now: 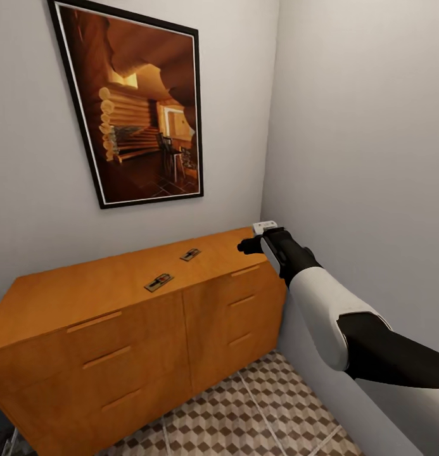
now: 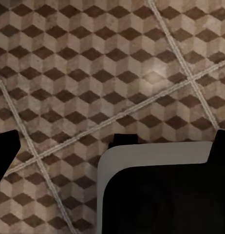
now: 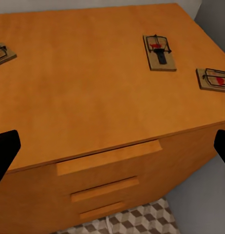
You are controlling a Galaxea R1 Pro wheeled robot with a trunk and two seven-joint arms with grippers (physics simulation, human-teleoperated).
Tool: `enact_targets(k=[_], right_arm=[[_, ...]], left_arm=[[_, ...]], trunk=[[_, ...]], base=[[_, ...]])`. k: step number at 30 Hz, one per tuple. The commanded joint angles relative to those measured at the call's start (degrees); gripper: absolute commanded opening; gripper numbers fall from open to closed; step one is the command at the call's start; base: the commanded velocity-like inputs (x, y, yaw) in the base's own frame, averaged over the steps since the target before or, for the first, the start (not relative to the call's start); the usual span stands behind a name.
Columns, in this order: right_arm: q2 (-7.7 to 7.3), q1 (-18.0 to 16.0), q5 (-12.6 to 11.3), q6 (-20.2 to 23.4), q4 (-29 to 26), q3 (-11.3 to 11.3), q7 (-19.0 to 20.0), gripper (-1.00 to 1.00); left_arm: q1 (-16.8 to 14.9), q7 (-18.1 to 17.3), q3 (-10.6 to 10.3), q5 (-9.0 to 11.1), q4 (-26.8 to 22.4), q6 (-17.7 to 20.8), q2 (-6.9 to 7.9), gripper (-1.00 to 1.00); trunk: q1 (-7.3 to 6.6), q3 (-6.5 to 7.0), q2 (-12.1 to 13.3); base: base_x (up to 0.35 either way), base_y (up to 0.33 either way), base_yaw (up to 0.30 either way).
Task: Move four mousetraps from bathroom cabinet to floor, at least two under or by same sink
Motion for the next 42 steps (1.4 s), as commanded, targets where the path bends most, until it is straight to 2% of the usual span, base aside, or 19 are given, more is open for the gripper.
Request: enact_targets(k=[1,22,32,37,42], right_arm=[[0.00,0.0,0.6,0.3,-0.1,0.1,0.3,1.00],[-0.13,0.1,0.6,0.2,-0.1,0.1,0.6,1.00],[-2.92,0.1,0.3,0.2,-0.1,0.1,1.6,1.00],[-4.70,0.1,0.3,0.2,-0.1,0.1,4.8,1.00],[-5.62,0.1,0.4,0.3,-0.1,0.1,7.0,1.00]], left_arm=[[0.0,0.1,0.0,0.0,-0.1,-0.1,0.00,1.00],[0.0,0.1,-0.1,0.0,-0.1,-0.1,-0.01,1.00],[0.0,0.1,0.0,0.0,-0.1,-0.1,-0.01,1.00],[0.0,0.1,0.0,0.0,-0.1,-0.1,-0.01,1.00],[0.0,0.1,0.0,0.0,-0.1,-0.1,-0.01,1.00]], trunk=[[0.00,-0.05,0.0],[0.00,-0.05,0.0],[0.00,-0.05,0.0],[0.00,-0.05,0.0],[0.00,-0.05,0.0]], base=[[0.030,-0.030,0.002],[0.004,-0.004,0.000],[0.000,0.000,0.000],[0.000,0.000,0.000],[0.000,0.000,0.000]])
